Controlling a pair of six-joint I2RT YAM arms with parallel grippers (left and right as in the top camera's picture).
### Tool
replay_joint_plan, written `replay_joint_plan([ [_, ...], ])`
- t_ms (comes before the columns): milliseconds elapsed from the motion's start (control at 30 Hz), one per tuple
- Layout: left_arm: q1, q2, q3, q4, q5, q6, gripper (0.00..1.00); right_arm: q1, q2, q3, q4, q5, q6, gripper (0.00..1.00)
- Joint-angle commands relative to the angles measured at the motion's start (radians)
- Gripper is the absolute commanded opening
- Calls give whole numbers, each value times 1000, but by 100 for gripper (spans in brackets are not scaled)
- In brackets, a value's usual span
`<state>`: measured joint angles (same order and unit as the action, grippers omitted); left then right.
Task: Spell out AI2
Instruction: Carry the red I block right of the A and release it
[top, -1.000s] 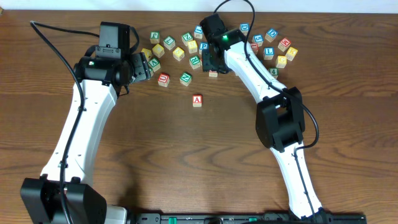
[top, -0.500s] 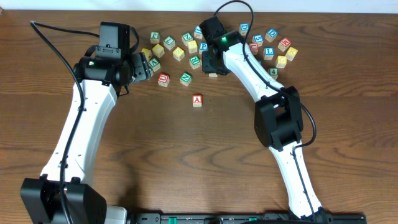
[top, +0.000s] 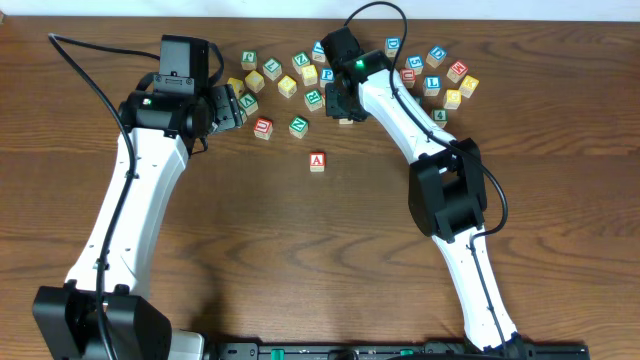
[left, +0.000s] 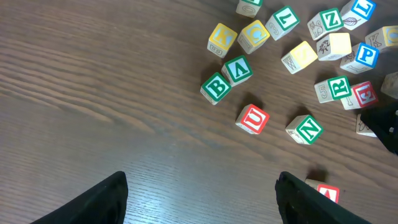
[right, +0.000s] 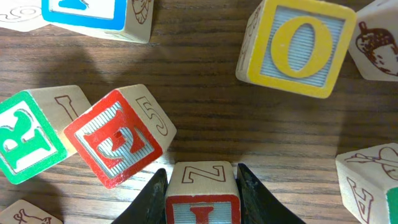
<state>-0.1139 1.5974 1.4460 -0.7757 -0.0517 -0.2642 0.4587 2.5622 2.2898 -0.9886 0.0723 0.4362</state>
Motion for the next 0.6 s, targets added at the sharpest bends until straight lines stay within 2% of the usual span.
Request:
replay_joint_plan([
  [0,2,6,9,-2,-13,8,75,10,-19,14,-24,6,4,24],
  [300,2,6,9,-2,-13,8,75,14,-150,14,-138,-8,5,22],
  [567,2,6,9,-1,-13,8,75,59,-137,4,-295,-98,5,16],
])
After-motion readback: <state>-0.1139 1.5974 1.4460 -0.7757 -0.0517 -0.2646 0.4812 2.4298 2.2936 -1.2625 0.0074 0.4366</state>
